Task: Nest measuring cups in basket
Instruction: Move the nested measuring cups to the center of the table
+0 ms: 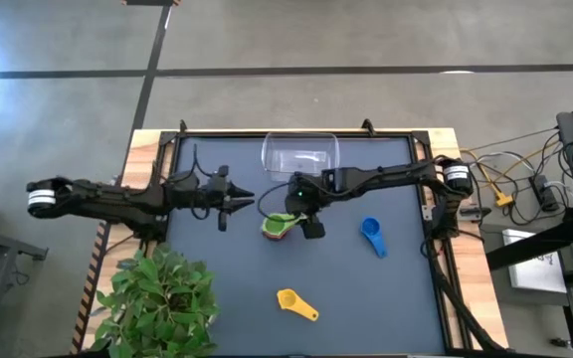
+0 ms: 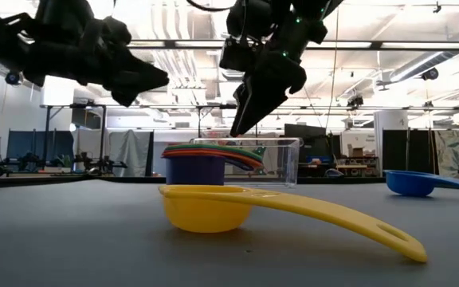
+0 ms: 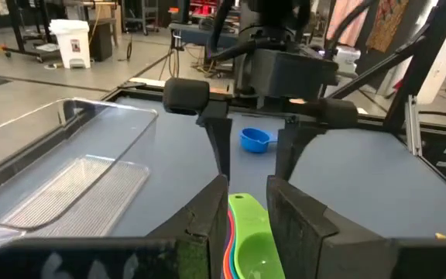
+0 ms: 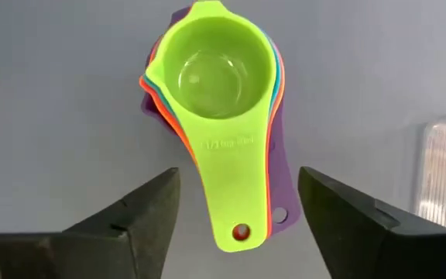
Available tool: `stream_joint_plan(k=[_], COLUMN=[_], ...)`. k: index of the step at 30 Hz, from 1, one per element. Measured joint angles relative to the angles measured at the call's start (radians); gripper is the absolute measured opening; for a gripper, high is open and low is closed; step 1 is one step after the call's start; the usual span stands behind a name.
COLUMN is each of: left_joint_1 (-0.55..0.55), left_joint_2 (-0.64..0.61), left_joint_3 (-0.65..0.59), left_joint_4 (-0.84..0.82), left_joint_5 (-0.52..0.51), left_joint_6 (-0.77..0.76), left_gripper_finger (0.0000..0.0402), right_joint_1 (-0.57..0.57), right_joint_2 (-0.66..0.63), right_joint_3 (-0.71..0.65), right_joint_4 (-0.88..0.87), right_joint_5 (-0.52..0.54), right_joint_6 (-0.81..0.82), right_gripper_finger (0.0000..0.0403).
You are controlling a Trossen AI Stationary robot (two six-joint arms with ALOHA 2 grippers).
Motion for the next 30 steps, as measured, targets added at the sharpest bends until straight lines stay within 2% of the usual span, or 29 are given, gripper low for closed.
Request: stream_joint_plan(k=[5, 13, 17, 30], left_joint_1=[0.0, -0.001, -0.002, -0.003], left_joint_2=[-0.025, 0.008, 0.025, 0.042], left_joint_3=[-0.021, -0.021, -0.021, -0.021], left_joint_4=[-0.004, 0.003, 0.003, 0.027], left_joint_5=[-0.001, -0.001, -0.001, -0.001], left_joint_6=[-0.004, -0.003, -0.003, -0.004], left_gripper_finger=[0.0074, 0.0074, 0.0075, 0.0075], right_joint_1=[-0.013, -0.012, -0.013, -0.013], right_joint_2=[0.012, 0.108, 0.111, 0.111], right_joint_3=[-0.004, -0.004, -0.004, -0.002], right_joint_4=[0.008, 0.025, 0.029, 0.056], right_joint_5=[-0.008, 0.003, 0.002, 0.003], right_joint_6=[-0.03, -0.04, -0.048, -0.021], right_gripper_finger=[0.0282, 0.0327, 0.0339, 0.0278])
